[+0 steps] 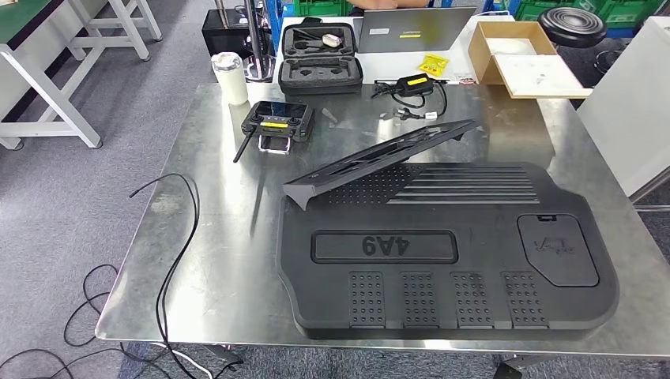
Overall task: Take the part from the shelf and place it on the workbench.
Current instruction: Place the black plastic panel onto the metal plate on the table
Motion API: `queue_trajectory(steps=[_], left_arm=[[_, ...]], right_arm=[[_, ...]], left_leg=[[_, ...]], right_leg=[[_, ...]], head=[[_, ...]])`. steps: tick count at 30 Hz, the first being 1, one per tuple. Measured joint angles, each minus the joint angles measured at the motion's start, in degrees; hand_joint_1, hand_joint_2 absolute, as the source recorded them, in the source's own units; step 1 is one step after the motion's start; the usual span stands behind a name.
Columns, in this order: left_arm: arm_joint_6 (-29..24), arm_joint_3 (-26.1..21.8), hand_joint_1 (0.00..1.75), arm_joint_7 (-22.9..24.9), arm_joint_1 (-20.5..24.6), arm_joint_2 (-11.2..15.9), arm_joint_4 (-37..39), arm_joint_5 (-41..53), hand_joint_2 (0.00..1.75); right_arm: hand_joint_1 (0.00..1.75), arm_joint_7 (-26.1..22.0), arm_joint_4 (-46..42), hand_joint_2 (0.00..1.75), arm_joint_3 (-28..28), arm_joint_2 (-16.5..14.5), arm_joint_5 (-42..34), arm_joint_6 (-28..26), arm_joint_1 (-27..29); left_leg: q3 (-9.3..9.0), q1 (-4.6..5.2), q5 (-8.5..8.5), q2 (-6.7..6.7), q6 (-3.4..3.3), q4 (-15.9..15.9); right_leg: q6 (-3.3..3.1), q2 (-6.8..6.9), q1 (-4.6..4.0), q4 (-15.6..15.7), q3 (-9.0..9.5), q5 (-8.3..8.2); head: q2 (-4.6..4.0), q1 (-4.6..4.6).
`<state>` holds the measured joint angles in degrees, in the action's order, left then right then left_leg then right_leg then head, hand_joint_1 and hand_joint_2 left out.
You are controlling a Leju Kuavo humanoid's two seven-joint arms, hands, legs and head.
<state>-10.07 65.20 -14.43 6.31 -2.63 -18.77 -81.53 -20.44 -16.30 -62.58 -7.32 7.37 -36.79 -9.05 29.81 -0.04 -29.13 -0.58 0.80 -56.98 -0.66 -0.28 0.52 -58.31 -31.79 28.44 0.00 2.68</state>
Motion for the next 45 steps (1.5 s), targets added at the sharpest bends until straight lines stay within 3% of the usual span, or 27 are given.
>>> queue_trajectory(steps=[4, 7, 14, 17, 21, 26, 30, 32, 33, 36, 37, 38, 39, 40, 42, 44, 45], left_arm=[[-0.09, 0.01, 0.00, 0.04, 0.00, 0.11, -0.28, -0.03, 0.00], [-0.15, 0.15, 0.00, 0.36, 0.00, 0.22, -0.43, -0.20, 0.00], [-0.27, 1.50, 0.00, 2.57, 0.58, 0.53, -1.13, -0.32, 0.00], [-0.15, 2.01, 0.00, 3.31, 0.93, 0.62, -1.21, -0.09, 0.00], [-0.13, 2.64, 0.00, 4.15, 1.31, 0.81, -1.21, -0.04, 1.75], [-0.10, 2.87, 0.00, 4.57, 1.36, 1.04, -1.23, -0.07, 1.75], [-0.11, 2.92, 0.00, 4.63, 1.40, 1.16, -1.27, -0.04, 1.75], [-0.10, 2.97, 0.00, 4.63, 1.46, 1.19, -1.37, -0.03, 1.75], [-0.10, 3.03, 0.00, 4.64, 1.49, 1.20, -1.43, -0.02, 1.75], [-0.10, 3.26, 0.00, 4.73, 1.51, 1.23, -1.51, 0.03, 0.44], [-0.10, 3.34, 0.00, 4.76, 1.50, 1.23, -1.54, 0.08, 0.00], [-0.10, 3.44, 0.00, 4.76, 1.51, 1.24, -1.58, 0.14, 0.00], [-0.10, 3.56, 0.00, 4.78, 1.54, 1.24, -1.65, 0.20, 0.00], [-0.11, 3.67, 0.00, 4.82, 1.56, 1.25, -1.71, 0.22, 0.00], [-0.15, 3.79, 0.00, 5.09, 1.65, 1.32, -1.79, 0.19, 0.00], [-0.19, 3.87, 0.00, 5.42, 1.70, 1.41, -1.80, 0.19, 0.00], [-0.18, 3.91, 0.00, 5.56, 1.70, 1.44, -1.80, 0.24, 0.00]], right_arm=[[0.00, 0.32, 2.40, 0.00, 0.14, 0.76, 0.71, 0.15, -0.13], [0.00, 3.71, 4.25, 0.00, 1.04, 1.41, 4.76, 1.55, -0.33], [0.00, 26.95, 7.95, 0.00, 6.45, 3.06, 24.81, 12.67, -0.44], [0.00, 33.18, 8.71, 0.00, 8.78, 3.53, 32.03, 17.88, -0.24], [0.00, 34.38, 9.53, 0.00, 11.66, 3.93, 38.91, 19.32, -0.15], [0.00, 32.64, 10.32, 0.00, 13.60, 4.26, 41.91, 18.78, -0.11], [0.00, 32.22, 10.77, 0.00, 14.41, 4.50, 42.08, 18.74, -0.13], [0.00, 32.15, 10.91, 0.00, 14.57, 4.70, 42.12, 18.64, -0.10], [0.00, 32.10, 10.98, 0.00, 14.63, 4.79, 42.14, 18.59, -0.08], [0.00, 31.94, 11.22, 0.00, 14.78, 4.97, 42.47, 18.46, 0.04], [0.00, 31.90, 11.31, 0.00, 14.80, 5.08, 42.76, 18.44, 0.09], [0.00, 31.87, 11.42, 0.00, 14.80, 5.21, 43.11, 18.43, 0.12], [0.00, 31.83, 11.50, 0.00, 14.80, 5.32, 43.52, 18.42, 0.13], [0.00, 31.76, 11.56, 0.00, 14.80, 5.42, 43.96, 18.41, 0.12], [0.00, 31.63, 11.74, 0.00, 14.78, 5.46, 44.70, 18.40, 0.08], [0.00, 31.61, 11.96, 0.00, 14.70, 5.45, 45.35, 18.38, 0.08], [0.00, 31.61, 12.02, 0.00, 14.63, 5.46, 45.71, 18.35, 0.11]], left_leg=[[0.01, 0.00, -0.01, 0.00, -0.02, 0.00], [0.00, 0.00, -0.01, 0.00, -0.02, 0.00], [0.00, 0.00, -0.01, 0.00, -0.02, -0.01], [0.01, 0.00, -0.02, 0.00, -0.02, -0.01], [0.04, 0.08, -0.11, 0.00, -0.15, -0.17], [0.19, 0.17, -0.36, 0.00, -0.54, -0.59], [0.21, 0.30, -0.41, 0.01, -1.09, -0.58], [-0.28, -0.10, 0.15, 0.26, -1.64, 0.46], [-0.52, -0.37, 0.50, 0.42, -1.95, 1.00], [-0.61, -0.61, 0.78, 0.72, -2.24, 1.29], [-0.59, -0.65, 0.67, 0.75, -2.15, 1.24], [-0.60, -0.74, 0.51, 0.75, -1.99, 1.16], [-0.67, -0.91, 0.28, 0.73, -1.72, 1.02], [-0.76, -1.10, 0.01, 0.72, -1.35, 0.77], [-0.80, -1.23, -0.61, 0.67, -0.43, 0.17], [-0.75, -0.99, -1.12, 0.59, 0.26, -0.42], [-0.81, -0.92, -1.29, 0.54, 0.29, -0.62]], right_leg=[[0.00, 0.00, 0.00, 0.00, 0.00, 0.00], [0.00, 0.00, 0.00, 0.00, -0.01, 0.00], [0.00, 0.00, 0.00, 0.00, -0.02, 0.00], [0.00, 0.00, 0.00, 0.00, -0.03, 0.00], [0.02, 0.01, 0.10, 0.06, -0.02, -0.01], [0.24, 0.01, 0.19, 0.08, 0.00, 0.03], [0.98, 0.00, 0.28, 0.26, 0.15, -0.09], [1.37, -0.01, 0.23, -0.63, -0.04, 0.73], [1.54, 0.00, 0.20, -2.45, -0.78, 2.05], [2.14, 0.02, 0.60, -12.74, -5.53, 7.39], [2.40, 0.02, 0.78, -14.79, -6.50, 7.67], [2.63, 0.03, 0.97, -14.74, -6.48, 6.72], [2.87, 0.06, 1.18, -12.43, -5.38, 4.77], [3.12, 0.11, 1.41, -8.59, -3.55, 2.58], [3.20, -0.02, 1.39, -2.42, -0.42, 0.34], [2.40, -0.28, 1.23, -0.93, 0.29, 0.75], [1.92, -0.36, 1.29, -0.92, 0.17, 0.78]], head=[[0.00, -0.01], [0.00, -0.01], [0.00, -0.01], [0.00, 0.00], [0.00, -0.01], [0.00, -0.02], [0.00, -0.02], [0.00, 0.10], [0.00, 0.30], [0.00, 0.98], [0.00, 1.07], [0.00, 1.08], [0.00, 1.10], [0.00, 1.15], [0.00, 1.49], [0.00, 1.52], [0.00, 1.31]])
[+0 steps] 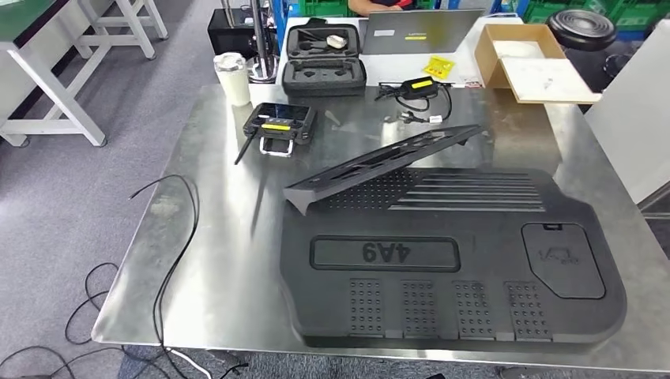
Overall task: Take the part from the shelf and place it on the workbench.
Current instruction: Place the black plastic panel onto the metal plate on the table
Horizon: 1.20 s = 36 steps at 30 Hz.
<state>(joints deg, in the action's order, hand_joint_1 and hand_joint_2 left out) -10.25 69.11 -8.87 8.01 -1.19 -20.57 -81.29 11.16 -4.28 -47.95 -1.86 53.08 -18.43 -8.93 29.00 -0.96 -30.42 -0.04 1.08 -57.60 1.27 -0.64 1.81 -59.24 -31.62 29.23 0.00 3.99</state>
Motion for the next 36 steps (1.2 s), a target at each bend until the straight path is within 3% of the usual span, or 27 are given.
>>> queue_trajectory(steps=[4, 8, 12, 15, 17, 19, 36], left_arm=[[0.03, 0.15, 0.00, 0.27, 0.05, 0.15, 0.00, 0.28, 0.00], [-0.02, 0.25, 0.00, 0.49, 0.11, 0.20, -0.02, 0.36, 0.00], [0.05, 0.27, 0.00, 0.97, 0.19, 0.21, -0.04, 0.44, 0.00], [0.09, 0.28, 0.00, 1.19, 0.24, 0.21, -0.09, 0.50, 0.00], [0.09, 0.30, 0.00, 1.22, 0.25, 0.21, -0.13, 0.67, 0.87], [0.10, 0.32, 0.00, 1.22, 0.26, 0.21, -0.16, 0.91, 1.75], [0.13, 0.35, 0.00, 1.22, 0.30, 0.21, -0.33, 1.14, 1.75]], right_arm=[[0.00, -0.35, 0.21, 0.00, -0.55, 0.00, 1.96, -0.36, 0.12], [0.00, -0.72, 0.42, 0.00, -1.74, 0.00, 4.58, -0.60, 0.11], [0.00, -0.64, 0.43, 0.00, -3.03, 0.03, 6.65, -0.64, 0.10], [0.00, -0.47, 0.43, 0.00, -3.95, 0.07, 7.48, -0.63, 0.08], [0.00, -0.30, 0.45, 0.00, -4.59, 0.12, 7.75, -0.61, 0.06], [0.00, -0.22, 0.50, 0.00, -5.30, 0.17, 7.99, -0.61, 0.03], [0.00, -0.34, 0.93, 0.00, -8.06, 0.28, 8.69, -0.62, -0.06]], left_leg=[[-0.19, -0.02, 0.08, -0.11, -0.86, 0.12], [-0.36, -0.19, 0.32, -0.12, -1.00, 0.49], [-0.37, -0.35, 0.41, -0.11, -0.59, 0.67], [-0.37, -0.51, 0.30, -0.11, 0.71, 0.80], [-0.36, -0.56, 0.21, -0.11, 1.23, 0.81], [-0.33, -0.50, 0.15, -0.11, 1.31, 0.75], [-0.08, -0.18, -0.10, -0.10, 0.98, 0.11]], right_leg=[[-0.69, -0.02, -0.09, 0.07, -0.01, 0.29], [-1.26, 0.01, -0.43, 0.02, 0.02, 0.46], [-1.51, 0.03, -0.67, -0.05, 0.03, 0.60], [-1.58, 0.06, -0.76, -0.11, 0.02, 0.67], [-1.59, 0.06, -0.78, -0.12, 0.03, 0.69], [-1.59, 0.06, -0.78, -0.10, 0.06, 0.70], [-1.40, 0.06, -0.62, 0.01, 0.21, 0.67]], head=[[0.00, -1.04], [0.00, -1.35], [0.00, -1.37], [0.00, -1.35], [0.00, -1.33], [0.00, -1.33], [0.00, -1.32]])
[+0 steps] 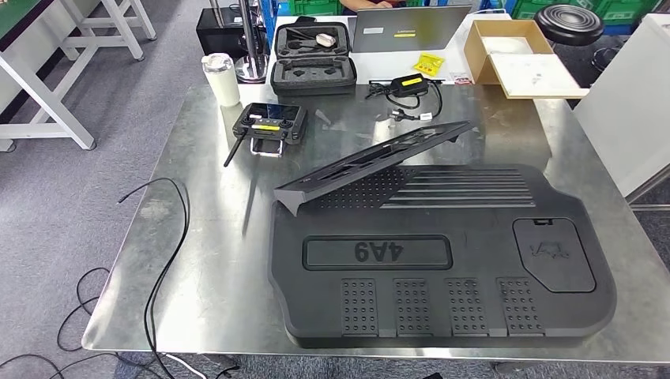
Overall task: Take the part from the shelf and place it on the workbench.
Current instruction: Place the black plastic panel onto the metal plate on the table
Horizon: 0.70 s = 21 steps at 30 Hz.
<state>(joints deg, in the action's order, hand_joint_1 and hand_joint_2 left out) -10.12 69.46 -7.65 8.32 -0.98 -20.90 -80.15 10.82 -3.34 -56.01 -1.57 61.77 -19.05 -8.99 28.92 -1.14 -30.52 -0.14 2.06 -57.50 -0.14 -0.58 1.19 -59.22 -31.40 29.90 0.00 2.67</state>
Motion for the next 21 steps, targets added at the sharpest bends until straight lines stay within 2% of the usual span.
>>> queue_trajectory(steps=[12, 13, 14, 16, 17, 18, 21], left_arm=[[-0.40, -0.01, 0.00, 1.06, 0.23, 0.02, -0.04, 0.80, 1.75], [-0.47, -0.01, 0.00, 1.33, 0.27, 0.02, -0.04, 0.86, 1.75], [-0.55, 0.00, 0.00, 1.63, 0.30, 0.02, -0.05, 0.90, 1.31], [-0.74, 0.00, 0.00, 2.01, 0.33, 0.02, -0.09, 0.94, 0.44], [-0.79, 0.00, 0.00, 2.08, 0.34, 0.02, -0.13, 0.96, 0.00], [-0.75, 0.00, 0.00, 2.08, 0.35, 0.02, -0.15, 0.96, 0.00], [-0.42, 0.00, 0.00, 2.07, 0.37, 0.03, -0.19, 0.99, 0.00]], right_arm=[[0.00, -0.08, 0.07, 0.00, -2.17, 0.00, 2.75, -0.51, -0.02], [0.00, -0.08, 0.07, 0.44, -2.46, 0.00, 3.14, -0.51, -0.02], [0.00, -0.09, 0.07, 0.87, -2.78, 0.00, 3.60, -0.56, -0.02], [0.00, -0.50, 0.07, 0.87, -3.44, 0.00, 4.66, -0.92, -0.02], [0.00, -1.05, 0.07, 0.44, -3.78, 0.00, 5.14, -1.33, -0.02], [0.00, -1.89, 0.07, 0.00, -4.09, -0.01, 5.53, -1.88, -0.02], [0.00, -4.34, 0.17, 0.00, -4.99, -0.02, 6.17, -3.18, -0.10]], left_leg=[[0.01, 0.00, -0.01, 0.00, -0.01, -0.03], [0.01, 0.00, -0.01, 0.00, -0.01, -0.03], [0.01, 0.00, -0.01, 0.00, -0.01, -0.03], [0.01, 0.00, -0.01, 0.00, -0.01, -0.03], [0.01, 0.00, -0.01, 0.00, -0.01, -0.03], [0.01, 0.00, -0.01, 0.00, -0.01, -0.03], [0.01, 0.00, -0.01, 0.00, -0.01, -0.03]], right_leg=[[0.01, 0.00, 0.10, 0.00, 0.00, 0.00], [0.01, 0.00, 0.10, 0.00, 0.00, 0.00], [0.01, 0.00, 0.10, 0.00, 0.00, 0.00], [0.01, 0.00, 0.10, 0.00, 0.00, 0.00], [0.01, 0.00, 0.10, 0.00, 0.00, 0.00], [0.01, 0.00, 0.11, 0.00, 0.00, 0.00], [0.01, 0.00, 0.11, 0.00, 0.00, 0.00]], head=[[0.00, -0.01], [0.00, -0.01], [0.00, -0.01], [0.00, -0.01], [0.00, -0.01], [0.00, -0.01], [0.00, -0.02]])
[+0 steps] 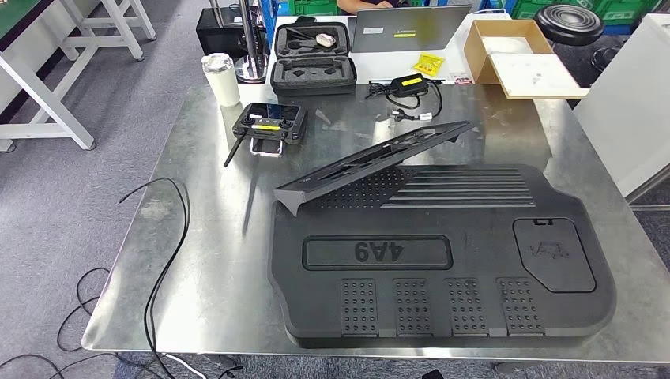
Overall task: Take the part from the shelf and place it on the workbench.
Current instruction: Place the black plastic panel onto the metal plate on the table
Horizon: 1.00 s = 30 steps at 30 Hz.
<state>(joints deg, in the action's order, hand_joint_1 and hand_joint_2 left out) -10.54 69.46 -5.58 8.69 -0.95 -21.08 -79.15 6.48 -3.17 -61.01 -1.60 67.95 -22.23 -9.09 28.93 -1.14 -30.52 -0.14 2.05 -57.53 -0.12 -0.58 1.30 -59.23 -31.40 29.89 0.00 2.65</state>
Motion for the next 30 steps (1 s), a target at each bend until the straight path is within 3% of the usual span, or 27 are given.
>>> queue_trajectory(steps=[23, 27, 30], left_arm=[[-0.65, -0.01, 0.00, -0.98, -0.05, 0.28, -0.82, 0.54, 0.00], [-0.67, 0.00, 0.00, -0.79, -0.04, 0.31, -0.89, 0.85, 1.75], [-0.83, 0.08, 0.00, -0.69, -0.03, 0.39, -0.89, 1.52, 1.75]], right_arm=[[0.00, -0.87, 1.16, 0.00, -7.79, -0.02, 6.05, 1.43, -0.23], [0.00, -0.86, 1.26, 0.00, -9.48, -0.02, 7.66, 1.48, -0.25], [0.00, -0.76, 1.30, 0.00, -10.77, -0.13, 9.34, 1.49, -0.26]], left_leg=[[0.02, 0.00, 0.00, -0.01, 0.00, 0.00], [0.02, 0.01, 0.00, -0.01, -0.01, -0.02], [0.08, 0.08, -0.11, -0.04, -0.19, -0.26]], right_leg=[[0.00, 0.00, 0.01, 0.00, 0.00, 0.00], [0.01, 0.01, 0.01, 0.01, 0.00, 0.00], [0.17, 0.04, 0.20, 0.10, 0.01, -0.09]], head=[[0.00, 0.01], [0.00, 0.01], [0.00, -0.01]])
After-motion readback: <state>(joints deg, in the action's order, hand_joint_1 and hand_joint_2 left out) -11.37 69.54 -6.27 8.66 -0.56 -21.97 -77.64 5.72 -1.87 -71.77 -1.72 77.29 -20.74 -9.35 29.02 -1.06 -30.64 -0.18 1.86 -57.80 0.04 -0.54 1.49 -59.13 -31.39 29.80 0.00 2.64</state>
